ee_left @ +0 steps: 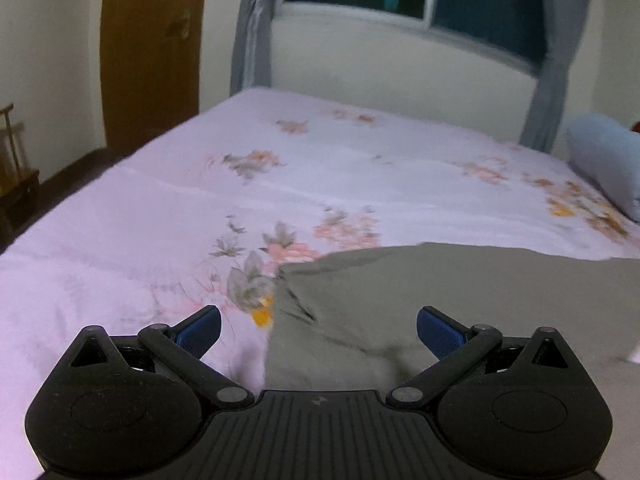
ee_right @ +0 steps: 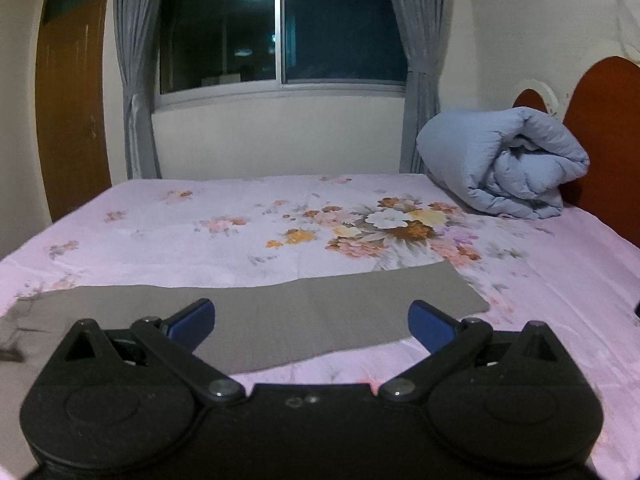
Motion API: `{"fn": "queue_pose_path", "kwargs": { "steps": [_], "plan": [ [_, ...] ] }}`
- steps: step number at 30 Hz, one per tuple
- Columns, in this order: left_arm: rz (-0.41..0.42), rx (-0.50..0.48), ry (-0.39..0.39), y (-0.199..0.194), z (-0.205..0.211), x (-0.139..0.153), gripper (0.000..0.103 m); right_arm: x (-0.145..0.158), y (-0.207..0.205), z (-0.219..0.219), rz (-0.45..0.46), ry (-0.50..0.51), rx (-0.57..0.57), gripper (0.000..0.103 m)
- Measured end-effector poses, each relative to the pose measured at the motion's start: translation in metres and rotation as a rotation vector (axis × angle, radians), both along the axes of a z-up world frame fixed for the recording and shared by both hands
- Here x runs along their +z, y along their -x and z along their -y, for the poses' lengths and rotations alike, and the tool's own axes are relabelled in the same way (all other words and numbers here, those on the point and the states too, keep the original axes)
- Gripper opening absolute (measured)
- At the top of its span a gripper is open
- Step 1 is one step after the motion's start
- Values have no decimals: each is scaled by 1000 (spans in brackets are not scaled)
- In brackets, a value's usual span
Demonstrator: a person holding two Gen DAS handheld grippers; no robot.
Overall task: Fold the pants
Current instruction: 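Move the left tool down to the grey pants leg and close on it, then close the right tool on the pants fabric while the left tool holds its grip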
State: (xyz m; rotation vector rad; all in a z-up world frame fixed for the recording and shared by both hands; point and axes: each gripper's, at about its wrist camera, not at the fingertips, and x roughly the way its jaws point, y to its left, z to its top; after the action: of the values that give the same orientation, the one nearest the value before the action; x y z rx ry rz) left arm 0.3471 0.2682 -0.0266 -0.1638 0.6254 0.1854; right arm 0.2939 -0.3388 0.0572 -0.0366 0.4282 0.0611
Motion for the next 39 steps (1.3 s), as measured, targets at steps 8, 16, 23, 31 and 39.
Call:
{"fn": "queue_pose_path", "kwargs": {
  "steps": [8,16,23,31,39],
  "plan": [
    [-136,-26,36,-93,-34,-58,103,-39,-122,-33,-86,19,16,97],
    [-149,-27,12,-134,-29,-80,101,-68,-180,-66,-125,23,73,97],
    [-108,-112,16,-131,-17,-73,41,-82,-198,-73,-150,21,107,97],
    [174,-101,129,-81,-29,-27,33,-88,-217,-85,-167,59,277,97],
    [315,-131,160,-51,-30,3,33,-107,-240,-107,-213,148,454,84]
  ]
}}
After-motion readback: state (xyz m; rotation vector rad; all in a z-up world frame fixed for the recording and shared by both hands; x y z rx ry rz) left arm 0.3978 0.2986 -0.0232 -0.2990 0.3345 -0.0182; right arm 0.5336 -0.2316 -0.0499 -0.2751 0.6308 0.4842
